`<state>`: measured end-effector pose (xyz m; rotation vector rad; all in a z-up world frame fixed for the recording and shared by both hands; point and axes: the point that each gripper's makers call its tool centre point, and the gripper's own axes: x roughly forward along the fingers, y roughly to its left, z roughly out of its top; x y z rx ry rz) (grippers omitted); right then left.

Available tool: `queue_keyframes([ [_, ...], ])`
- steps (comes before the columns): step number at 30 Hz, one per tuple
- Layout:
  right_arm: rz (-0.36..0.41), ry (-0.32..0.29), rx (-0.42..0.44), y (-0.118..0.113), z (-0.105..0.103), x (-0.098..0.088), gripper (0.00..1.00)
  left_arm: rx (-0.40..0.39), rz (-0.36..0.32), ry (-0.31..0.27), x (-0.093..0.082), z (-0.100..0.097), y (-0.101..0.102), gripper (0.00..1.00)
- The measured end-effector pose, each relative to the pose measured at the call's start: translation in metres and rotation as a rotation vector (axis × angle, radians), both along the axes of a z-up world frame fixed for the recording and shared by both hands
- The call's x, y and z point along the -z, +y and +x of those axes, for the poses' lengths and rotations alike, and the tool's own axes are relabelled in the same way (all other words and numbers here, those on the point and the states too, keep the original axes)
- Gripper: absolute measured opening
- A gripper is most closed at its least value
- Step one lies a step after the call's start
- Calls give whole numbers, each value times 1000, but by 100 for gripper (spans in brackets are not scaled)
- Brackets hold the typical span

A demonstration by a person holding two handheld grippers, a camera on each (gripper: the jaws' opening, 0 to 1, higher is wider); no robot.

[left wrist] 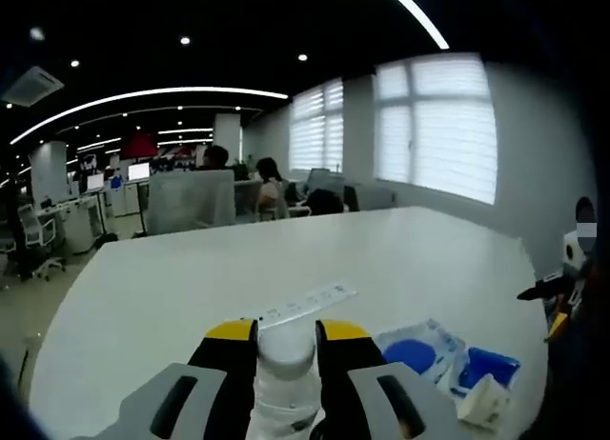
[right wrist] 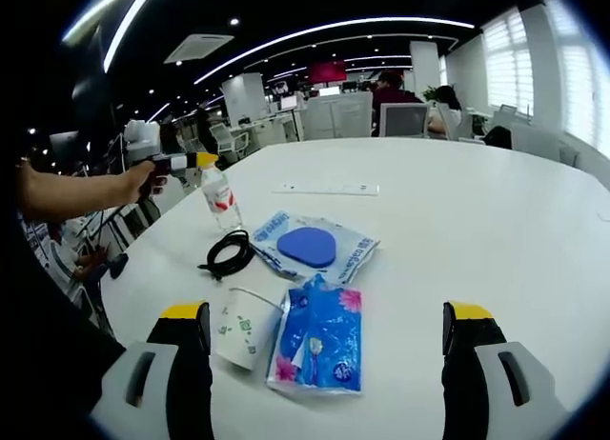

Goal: Arrange the tabletop items into an orderly group along one side of the table until the central work area is clear of visible clutter.

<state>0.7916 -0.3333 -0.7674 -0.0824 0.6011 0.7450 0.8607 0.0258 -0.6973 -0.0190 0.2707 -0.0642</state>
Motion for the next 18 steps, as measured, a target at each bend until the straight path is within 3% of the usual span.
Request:
queue_keyframes([
  [6, 7, 7, -4, 2, 2, 2, 98, -125, 7, -15, 0, -10, 0, 28],
  [8, 8, 10, -6, 3, 3, 2, 98, -176, 31, -11, 1, -10, 10, 30],
  [11, 10, 13, -13, 4, 3, 3, 98, -241, 12, -29, -3, -11, 10, 31],
  [14, 9, 15, -19, 5, 3, 4, 98, -313, 39, -56, -8, -13, 13, 32],
  [15, 10, 17, -21, 6, 3, 5, 98, -316, 17, -62, -9, -12, 6, 32],
  [18, 13, 23, -26, 6, 4, 7, 98, -353, 36, -66, -8, -11, 9, 32],
])
